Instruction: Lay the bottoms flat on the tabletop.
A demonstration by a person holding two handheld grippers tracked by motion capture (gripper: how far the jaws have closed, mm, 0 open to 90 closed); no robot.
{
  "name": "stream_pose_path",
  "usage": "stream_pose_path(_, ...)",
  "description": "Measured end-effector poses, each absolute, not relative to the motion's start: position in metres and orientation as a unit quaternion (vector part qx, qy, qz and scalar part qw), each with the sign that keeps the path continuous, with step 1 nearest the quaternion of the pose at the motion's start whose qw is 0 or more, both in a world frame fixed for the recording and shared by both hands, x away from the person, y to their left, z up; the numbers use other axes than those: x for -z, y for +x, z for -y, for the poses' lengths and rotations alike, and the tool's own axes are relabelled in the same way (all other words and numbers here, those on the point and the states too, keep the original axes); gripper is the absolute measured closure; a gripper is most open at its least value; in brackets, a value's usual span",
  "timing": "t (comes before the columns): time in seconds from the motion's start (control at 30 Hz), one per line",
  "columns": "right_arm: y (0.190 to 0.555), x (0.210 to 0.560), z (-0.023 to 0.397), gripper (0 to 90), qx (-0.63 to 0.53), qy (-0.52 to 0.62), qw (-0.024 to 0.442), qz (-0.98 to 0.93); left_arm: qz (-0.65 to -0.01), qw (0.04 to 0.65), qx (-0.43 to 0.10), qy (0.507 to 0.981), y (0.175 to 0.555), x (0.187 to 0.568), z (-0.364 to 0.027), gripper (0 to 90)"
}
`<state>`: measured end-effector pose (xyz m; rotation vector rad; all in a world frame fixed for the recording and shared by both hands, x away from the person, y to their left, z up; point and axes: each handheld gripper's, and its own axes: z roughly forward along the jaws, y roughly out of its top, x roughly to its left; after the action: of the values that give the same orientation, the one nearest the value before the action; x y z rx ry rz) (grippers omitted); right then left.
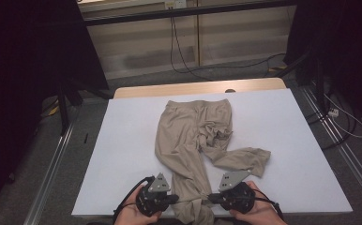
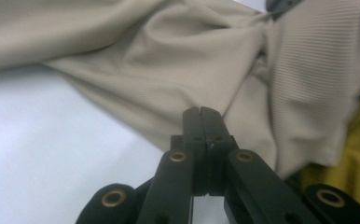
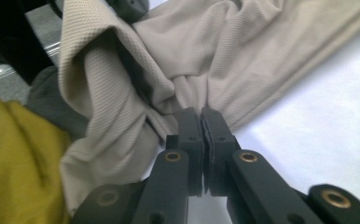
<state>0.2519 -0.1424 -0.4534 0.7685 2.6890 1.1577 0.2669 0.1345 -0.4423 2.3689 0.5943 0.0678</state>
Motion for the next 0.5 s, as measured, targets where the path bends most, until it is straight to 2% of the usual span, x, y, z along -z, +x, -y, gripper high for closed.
stream_pose_path(0.17, 0.243, 0.451, 0.133, 87.3, -0.386, 0.227, 0.042, -0.893, -0.247, 0.371, -0.023, 0.895, 0.252, 0.432, -0.153, 90.0)
stream_pose_path(0.27, 0.239, 0.447, 0.131, 87.3, -0.387, 0.212, 0.041, -0.897, -0.273, 0.378, -0.057, 0.883, 0.256, 0.429, -0.166, 90.0)
stream_pose_path(0.33, 0.242, 0.446, 0.134, 86.1, -0.389, 0.218, 0.042, -0.894, -0.288, 0.399, -0.040, 0.869, 0.265, 0.429, -0.170, 89.2)
stream_pose_path(0.43, 0.251, 0.445, 0.141, 75.8, -0.403, 0.239, 0.055, -0.882, -0.295, 0.401, -0.059, 0.866, 0.274, 0.429, -0.169, 70.2)
stream_pose_path(0.5, 0.259, 0.443, 0.143, 69.1, -0.414, 0.259, 0.072, -0.870, -0.303, 0.401, -0.069, 0.862, 0.284, 0.431, -0.171, 68.8)
